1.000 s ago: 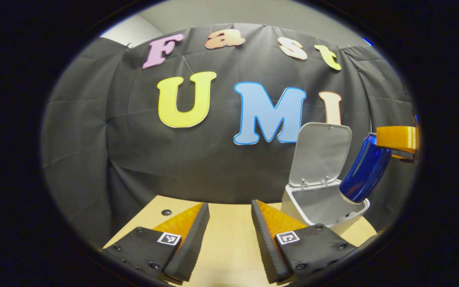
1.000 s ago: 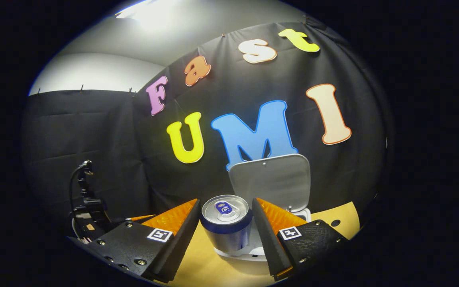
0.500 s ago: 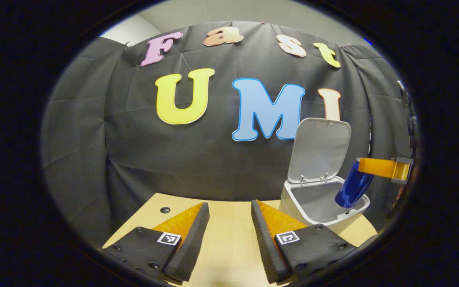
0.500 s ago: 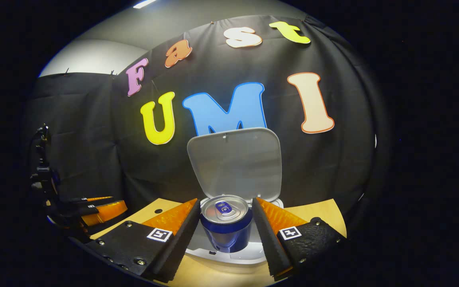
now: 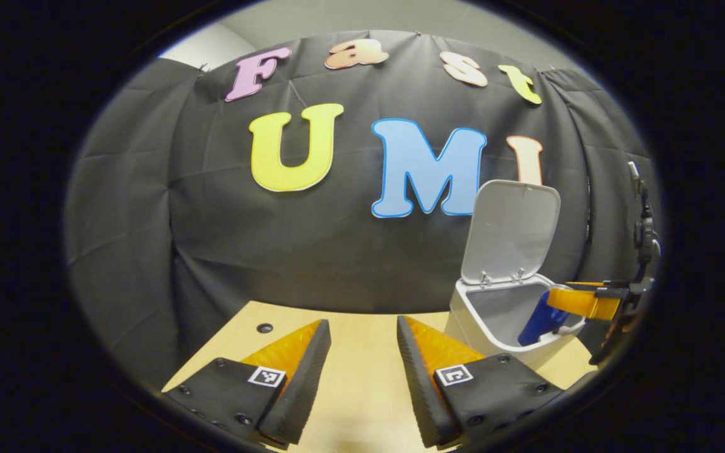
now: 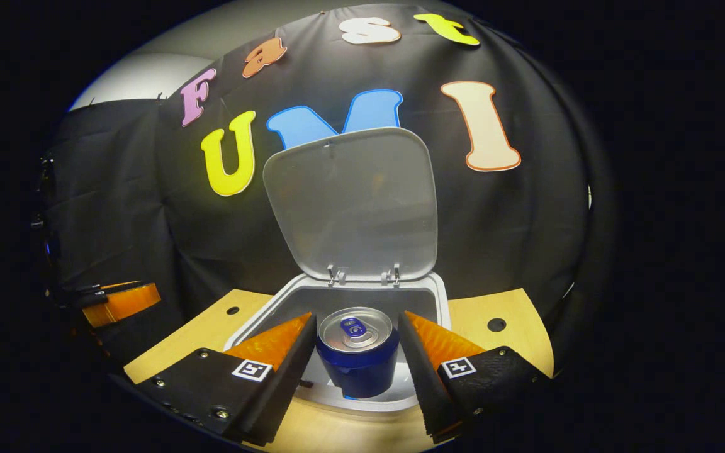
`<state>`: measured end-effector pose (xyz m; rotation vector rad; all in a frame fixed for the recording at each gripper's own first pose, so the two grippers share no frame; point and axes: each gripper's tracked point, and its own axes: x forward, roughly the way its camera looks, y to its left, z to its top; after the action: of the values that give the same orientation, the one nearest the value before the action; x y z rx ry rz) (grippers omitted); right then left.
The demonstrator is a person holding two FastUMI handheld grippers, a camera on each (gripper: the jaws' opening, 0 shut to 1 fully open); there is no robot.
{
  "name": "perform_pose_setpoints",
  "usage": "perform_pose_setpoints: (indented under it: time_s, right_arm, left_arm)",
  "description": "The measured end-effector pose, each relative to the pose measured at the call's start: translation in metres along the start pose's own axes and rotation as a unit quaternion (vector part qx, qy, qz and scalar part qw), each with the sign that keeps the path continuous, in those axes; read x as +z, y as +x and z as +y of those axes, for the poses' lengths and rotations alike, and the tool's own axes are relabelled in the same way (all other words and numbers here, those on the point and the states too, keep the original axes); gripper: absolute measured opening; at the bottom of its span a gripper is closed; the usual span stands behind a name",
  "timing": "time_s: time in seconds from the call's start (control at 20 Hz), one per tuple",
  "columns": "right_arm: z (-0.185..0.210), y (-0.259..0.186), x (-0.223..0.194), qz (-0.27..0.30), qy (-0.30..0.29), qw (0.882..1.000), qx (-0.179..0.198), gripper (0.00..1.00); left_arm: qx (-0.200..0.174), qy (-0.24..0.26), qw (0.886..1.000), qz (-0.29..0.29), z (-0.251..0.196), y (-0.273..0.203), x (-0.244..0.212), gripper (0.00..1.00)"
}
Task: Press the lid of the desktop garbage bin to open it, pick up the crumpled paper on the desktop and throw it into the bin, then pick up the pop can on the desktop and drop it into the bin, and finally close the garbage bin lid.
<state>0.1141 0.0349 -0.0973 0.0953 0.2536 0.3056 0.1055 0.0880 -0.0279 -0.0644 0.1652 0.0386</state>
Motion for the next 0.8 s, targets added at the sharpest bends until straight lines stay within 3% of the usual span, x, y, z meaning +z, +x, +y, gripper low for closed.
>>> perform_pose_setpoints:
  time_s: [0.8]
  right_arm:
    - [0.003, 0.008, -0.016, 0.010, -0.020, 1.000, -0.006, 0.83]
  left_arm:
    - [0.001, -0.003, 1.000, 0.009, -0.002, 0.009, -0.010, 0.70]
